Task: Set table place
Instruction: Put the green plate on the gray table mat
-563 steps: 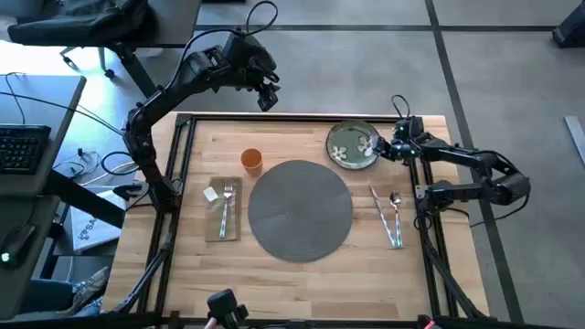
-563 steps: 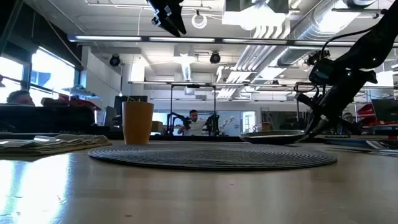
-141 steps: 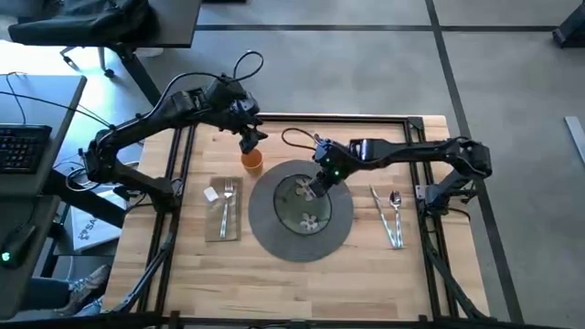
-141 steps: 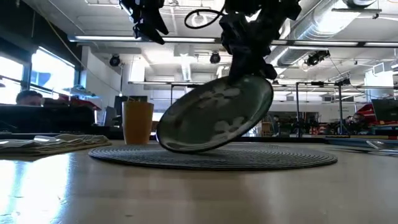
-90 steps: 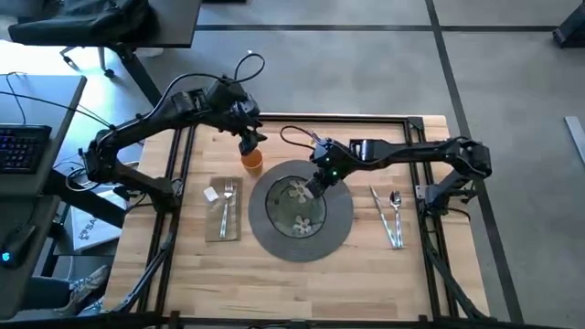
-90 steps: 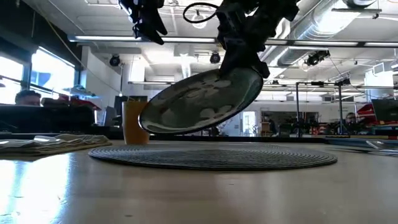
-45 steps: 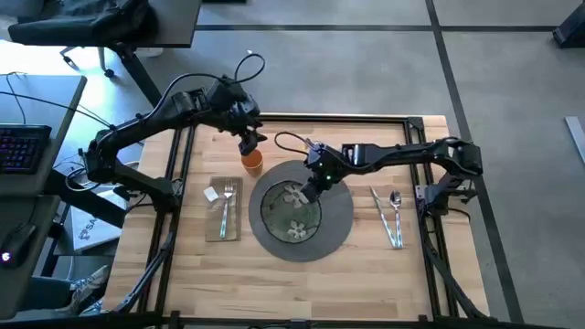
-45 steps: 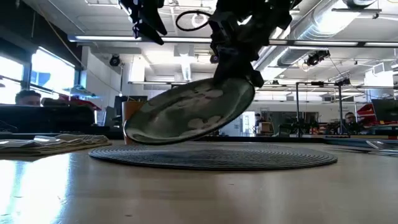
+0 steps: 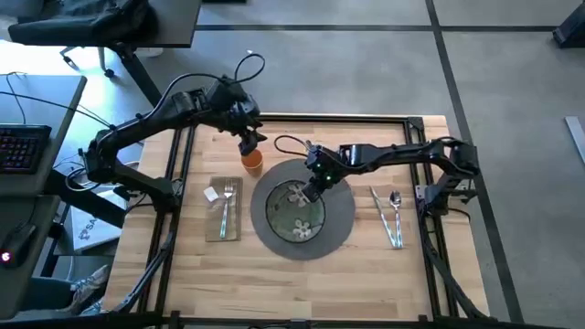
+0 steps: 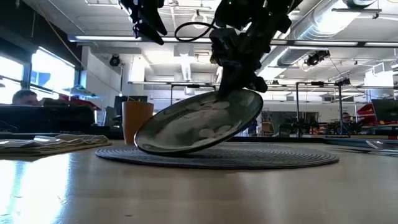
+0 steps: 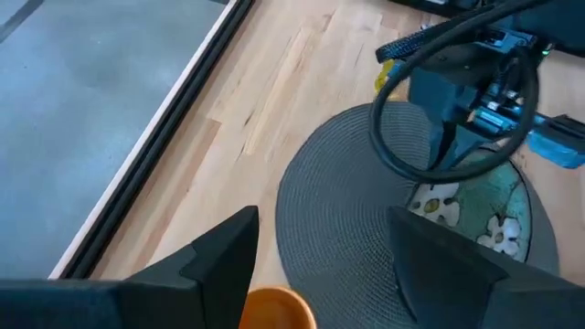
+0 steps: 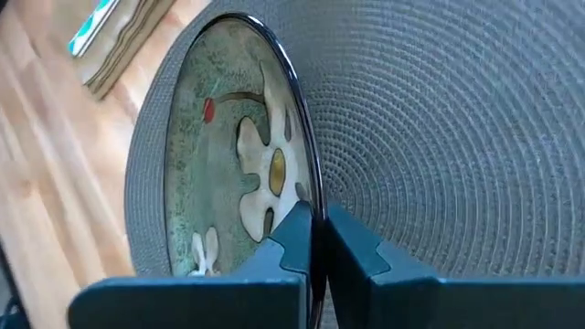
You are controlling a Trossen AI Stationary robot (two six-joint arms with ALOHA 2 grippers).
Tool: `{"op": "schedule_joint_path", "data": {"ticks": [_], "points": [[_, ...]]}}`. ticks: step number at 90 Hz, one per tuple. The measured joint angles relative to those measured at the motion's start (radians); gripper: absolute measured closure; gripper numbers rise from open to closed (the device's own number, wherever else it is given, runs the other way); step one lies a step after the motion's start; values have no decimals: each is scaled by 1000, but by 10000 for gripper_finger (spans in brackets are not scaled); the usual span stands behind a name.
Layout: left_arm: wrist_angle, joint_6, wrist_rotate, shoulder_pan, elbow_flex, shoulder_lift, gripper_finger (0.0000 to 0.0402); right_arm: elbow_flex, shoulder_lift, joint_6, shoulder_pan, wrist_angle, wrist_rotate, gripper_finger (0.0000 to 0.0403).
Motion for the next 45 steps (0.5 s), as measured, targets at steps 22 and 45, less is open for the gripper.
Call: {"op": "schedule_joint_path", "data": {"ticks": [22, 45], "points": [[0, 0, 0, 0, 0, 0, 179, 0, 0, 1, 0, -15, 3, 403], [-1, 0, 0, 0, 0, 0, 179, 0, 0, -1, 0, -20, 28, 403]]}}
